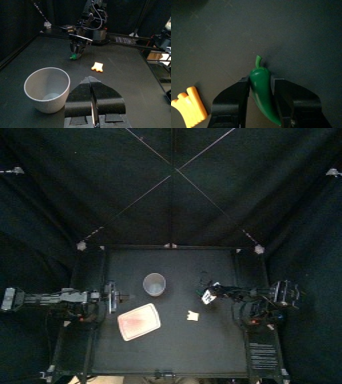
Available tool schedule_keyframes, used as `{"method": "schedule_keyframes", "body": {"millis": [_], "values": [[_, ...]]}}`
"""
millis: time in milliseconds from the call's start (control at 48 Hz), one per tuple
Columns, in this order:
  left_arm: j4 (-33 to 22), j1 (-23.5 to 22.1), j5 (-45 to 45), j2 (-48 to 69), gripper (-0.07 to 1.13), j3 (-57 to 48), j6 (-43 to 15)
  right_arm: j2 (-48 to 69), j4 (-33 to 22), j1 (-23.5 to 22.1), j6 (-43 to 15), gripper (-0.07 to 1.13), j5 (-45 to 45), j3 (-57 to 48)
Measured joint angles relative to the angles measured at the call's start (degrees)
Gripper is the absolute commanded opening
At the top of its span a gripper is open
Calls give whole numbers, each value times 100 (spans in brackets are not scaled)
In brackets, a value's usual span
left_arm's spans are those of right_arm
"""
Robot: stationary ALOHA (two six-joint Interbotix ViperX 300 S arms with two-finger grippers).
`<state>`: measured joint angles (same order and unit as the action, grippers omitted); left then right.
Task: Pick the green pepper then place it on the pink plate
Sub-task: Place green pepper on the pink plate
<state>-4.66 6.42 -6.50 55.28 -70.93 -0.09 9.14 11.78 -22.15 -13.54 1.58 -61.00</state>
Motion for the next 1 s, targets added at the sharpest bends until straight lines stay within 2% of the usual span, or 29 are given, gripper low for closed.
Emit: {"method": "schedule_keyframes", "body": {"millis": [83,229,479,688,1000], "values": [[0,0,0,0,15,-9,-9,62,97,202,-9,65,53,158],[0,-9,0,0,15,0,-9,211,132,844,-9,65,132,659],[0,-9,-88,0,15,-9,-9,-211,-176,2030,18,65,123,2065],[0,-9,-132,9,15,0,-18,-1468,-457,2426,35,65,167,3261],[0,9,-141,18,15,-53,-18,-3111,-976,2549,35,65,914,5203]]}}
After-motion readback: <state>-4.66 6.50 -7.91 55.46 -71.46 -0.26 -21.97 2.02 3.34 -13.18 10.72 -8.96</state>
